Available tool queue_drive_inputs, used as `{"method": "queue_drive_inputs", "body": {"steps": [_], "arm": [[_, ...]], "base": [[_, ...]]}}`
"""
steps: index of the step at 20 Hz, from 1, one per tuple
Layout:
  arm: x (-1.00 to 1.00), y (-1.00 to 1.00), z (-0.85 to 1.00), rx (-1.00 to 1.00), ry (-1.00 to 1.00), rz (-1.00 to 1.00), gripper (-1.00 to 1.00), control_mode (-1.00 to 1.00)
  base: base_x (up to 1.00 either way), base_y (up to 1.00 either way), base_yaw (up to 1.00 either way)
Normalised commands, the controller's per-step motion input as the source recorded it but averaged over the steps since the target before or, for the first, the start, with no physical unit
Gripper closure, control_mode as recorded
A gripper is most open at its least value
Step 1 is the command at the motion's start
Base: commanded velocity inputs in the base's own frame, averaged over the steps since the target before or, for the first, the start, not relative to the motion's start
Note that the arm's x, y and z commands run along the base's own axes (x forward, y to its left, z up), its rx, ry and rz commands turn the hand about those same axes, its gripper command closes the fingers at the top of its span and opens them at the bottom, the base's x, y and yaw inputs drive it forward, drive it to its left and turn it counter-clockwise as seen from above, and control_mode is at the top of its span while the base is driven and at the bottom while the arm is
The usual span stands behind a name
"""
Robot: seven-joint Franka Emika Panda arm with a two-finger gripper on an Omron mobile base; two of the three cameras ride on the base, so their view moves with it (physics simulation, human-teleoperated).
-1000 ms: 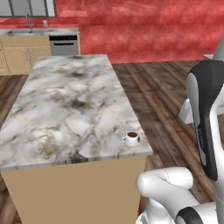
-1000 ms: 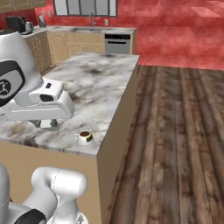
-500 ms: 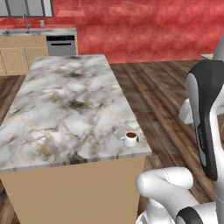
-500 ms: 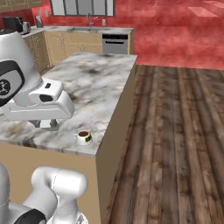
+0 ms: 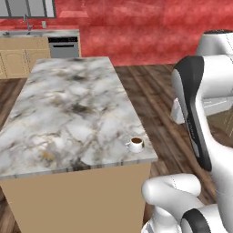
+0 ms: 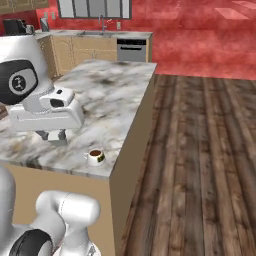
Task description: Pick up the marshmallow and place it in the cup of hot chocolate on the dining counter.
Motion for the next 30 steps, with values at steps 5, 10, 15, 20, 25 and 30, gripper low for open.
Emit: {"method": "queue_drive_inputs", "body": {"steps": [5,10,15,20,25,30], "arm": [[0.4,0.0,-0.05,0.0,0.26,0.0,1.0,-1.0],[0.47,0.02,-0.27,0.01,0.31,0.0,1.0,-1.0],[0.43,0.15,-0.34,0.0,0.29,0.0,1.0,-1.0],[0.46,0.22,-0.42,0.0,0.07,0.0,1.0,-1.0],[0.35,0.27,-0.29,0.0,0.03,0.0,1.0,-1.0],[0.15,0.08,-0.25,0.0,0.1,0.0,1.0,-1.0]], "base": [[0.0,0.0,0.0],[0.0,0.0,0.0],[0.0,0.0,0.0],[0.0,0.0,0.0],[0.0,0.0,0.0],[0.0,0.0,0.0]]}}
